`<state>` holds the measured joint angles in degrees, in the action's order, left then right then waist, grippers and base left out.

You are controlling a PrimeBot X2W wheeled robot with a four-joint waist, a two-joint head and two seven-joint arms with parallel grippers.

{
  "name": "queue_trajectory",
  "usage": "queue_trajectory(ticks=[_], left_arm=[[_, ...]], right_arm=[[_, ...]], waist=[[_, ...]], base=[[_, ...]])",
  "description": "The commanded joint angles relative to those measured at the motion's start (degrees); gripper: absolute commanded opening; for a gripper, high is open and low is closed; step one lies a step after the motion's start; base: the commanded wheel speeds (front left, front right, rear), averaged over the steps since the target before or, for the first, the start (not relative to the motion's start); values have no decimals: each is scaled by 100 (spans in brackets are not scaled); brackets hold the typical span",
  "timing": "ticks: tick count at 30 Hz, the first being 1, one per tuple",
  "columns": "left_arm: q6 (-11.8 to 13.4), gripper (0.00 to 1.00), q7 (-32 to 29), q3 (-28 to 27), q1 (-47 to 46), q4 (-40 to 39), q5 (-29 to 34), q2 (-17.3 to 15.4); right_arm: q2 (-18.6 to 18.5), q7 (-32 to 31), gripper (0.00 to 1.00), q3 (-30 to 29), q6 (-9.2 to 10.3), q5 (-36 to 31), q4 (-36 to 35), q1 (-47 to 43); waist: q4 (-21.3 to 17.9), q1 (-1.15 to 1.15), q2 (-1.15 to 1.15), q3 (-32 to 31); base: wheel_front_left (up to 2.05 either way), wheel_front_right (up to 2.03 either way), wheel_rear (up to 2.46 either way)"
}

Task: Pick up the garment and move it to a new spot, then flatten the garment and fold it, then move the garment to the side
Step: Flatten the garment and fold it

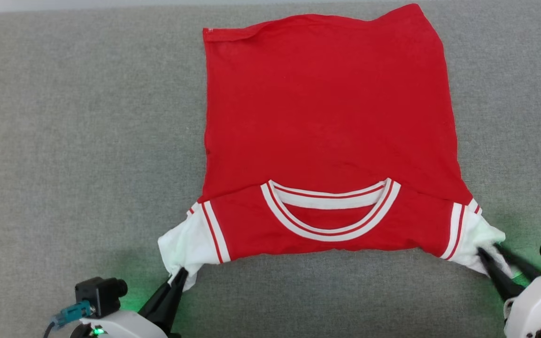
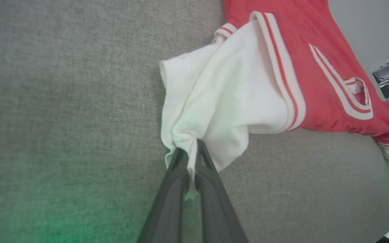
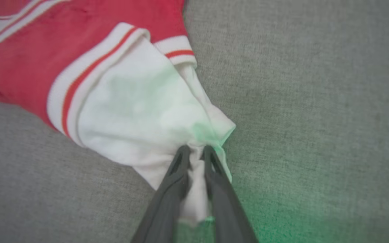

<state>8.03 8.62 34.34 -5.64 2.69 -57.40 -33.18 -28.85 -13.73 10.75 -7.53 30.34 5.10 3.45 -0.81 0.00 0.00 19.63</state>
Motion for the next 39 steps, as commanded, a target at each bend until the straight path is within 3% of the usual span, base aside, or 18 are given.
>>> queue_trajectory(ticks=[1, 4, 10, 14, 20, 21, 26, 33, 39], left_arm=[[5, 0, -40, 42, -3, 156, -17, 43], [-9, 0, 7, 14, 44, 167, -38, 22], [-34, 0, 92, -10, 41, 93, -55, 55], [-93, 0, 51, 73, -174, 69, 61, 110], [-234, 0, -67, 236, -661, 140, 249, 262], [-234, 0, -67, 236, -661, 140, 249, 262], [-431, 0, -158, 449, -1099, 294, 372, 531], [-741, 0, -141, 651, -1626, 709, 502, 886], [-875, 0, -65, 702, -1839, 1087, 535, 1054]], right_arm=[[37, 35, 100, -64, 8, -48, 6, 64], [75, 113, 100, -584, 8, -96, -408, 69], [-34, -772, 100, -1531, 7, -69, -1814, 127], [-241, -1355, 100, -1392, 7, -53, -1891, 804], [-563, -2154, 100, -525, 8, -42, -747, 2700], [-563, -2154, 100, -525, 8, -42, -747, 2700], [-857, -2746, 100, 159, 7, -158, 575, 4468], [-1052, -2802, 100, 1159, 8, -167, 2003, 6419], [-1176, -2921, 100, 1883, 8, -69, 3076, 7079]], waist=[[-28, 0, 0, -23], [-63, 0, 0, -47], [-6, 0, 0, -42], [164, 0, 0, 98], [626, 0, 0, 549], [626, 0, 0, 549], [1102, 0, 0, 1021], [1634, 0, 0, 1589], [1862, 0, 0, 1797]], base=[[0, 0, 0], [0, 0, 0], [0, 0, 0], [0, 0, 0], [0, 0, 0], [0, 0, 0], [0, 0, 0], [0, 0, 0], [0, 0, 0]])
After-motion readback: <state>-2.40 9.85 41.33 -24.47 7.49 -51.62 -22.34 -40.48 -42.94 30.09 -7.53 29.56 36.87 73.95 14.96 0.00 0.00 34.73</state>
